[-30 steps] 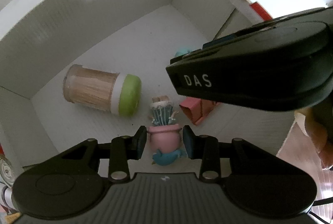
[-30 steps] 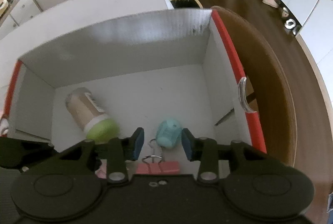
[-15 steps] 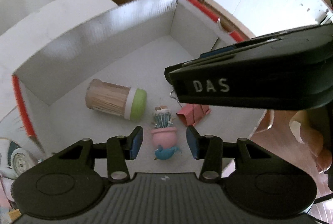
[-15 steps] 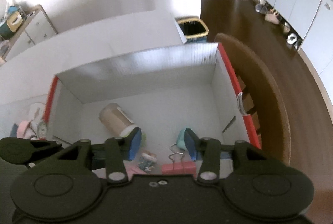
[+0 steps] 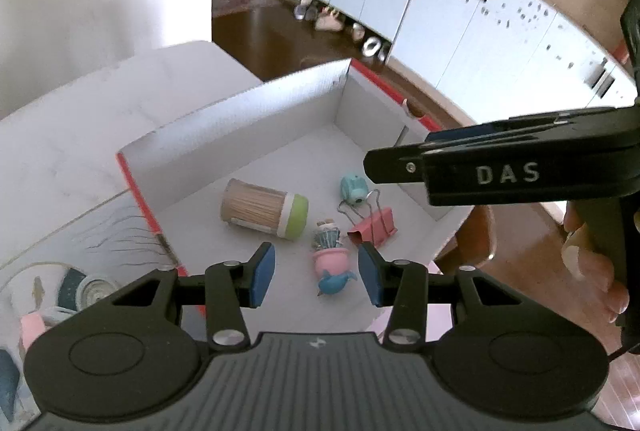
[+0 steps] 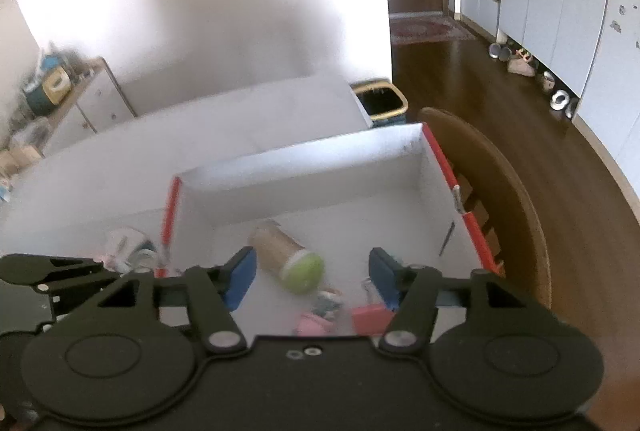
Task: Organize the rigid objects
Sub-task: 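Return both tools to the remaining items on the table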
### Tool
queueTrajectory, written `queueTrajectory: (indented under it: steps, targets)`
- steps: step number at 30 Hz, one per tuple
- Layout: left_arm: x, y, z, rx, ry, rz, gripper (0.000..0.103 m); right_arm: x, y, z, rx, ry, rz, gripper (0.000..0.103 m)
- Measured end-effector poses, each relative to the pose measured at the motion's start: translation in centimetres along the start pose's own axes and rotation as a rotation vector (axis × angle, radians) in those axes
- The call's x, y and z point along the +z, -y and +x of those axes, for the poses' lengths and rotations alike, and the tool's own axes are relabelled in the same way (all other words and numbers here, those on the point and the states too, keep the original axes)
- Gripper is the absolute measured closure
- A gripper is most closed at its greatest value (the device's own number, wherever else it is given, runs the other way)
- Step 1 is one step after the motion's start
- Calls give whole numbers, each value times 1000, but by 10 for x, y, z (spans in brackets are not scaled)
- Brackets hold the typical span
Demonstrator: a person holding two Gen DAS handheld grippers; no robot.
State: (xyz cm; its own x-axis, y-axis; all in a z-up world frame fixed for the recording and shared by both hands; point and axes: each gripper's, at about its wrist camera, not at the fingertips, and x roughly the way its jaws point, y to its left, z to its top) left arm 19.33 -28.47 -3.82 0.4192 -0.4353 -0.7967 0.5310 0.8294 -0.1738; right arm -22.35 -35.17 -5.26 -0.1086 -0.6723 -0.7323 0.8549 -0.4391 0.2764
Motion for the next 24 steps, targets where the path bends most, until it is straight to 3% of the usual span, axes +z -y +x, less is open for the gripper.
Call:
queueTrajectory:
  steps: [13, 15, 17, 24]
  targets:
    - [-39, -35, -64, -19, 117, 8, 58, -39, -45, -39, 7, 123, 33, 24]
    - [-46, -44, -72, -16, 129, 3, 56, -46, -55, -41, 6, 132, 30, 21]
    - [-54, -54, -81, -10, 147, 0, 47, -54, -67, -41, 5, 136, 25, 18]
    - [-80, -98, -107, 5, 182, -12, 47, -79, -113, -37, 21, 151, -16, 10]
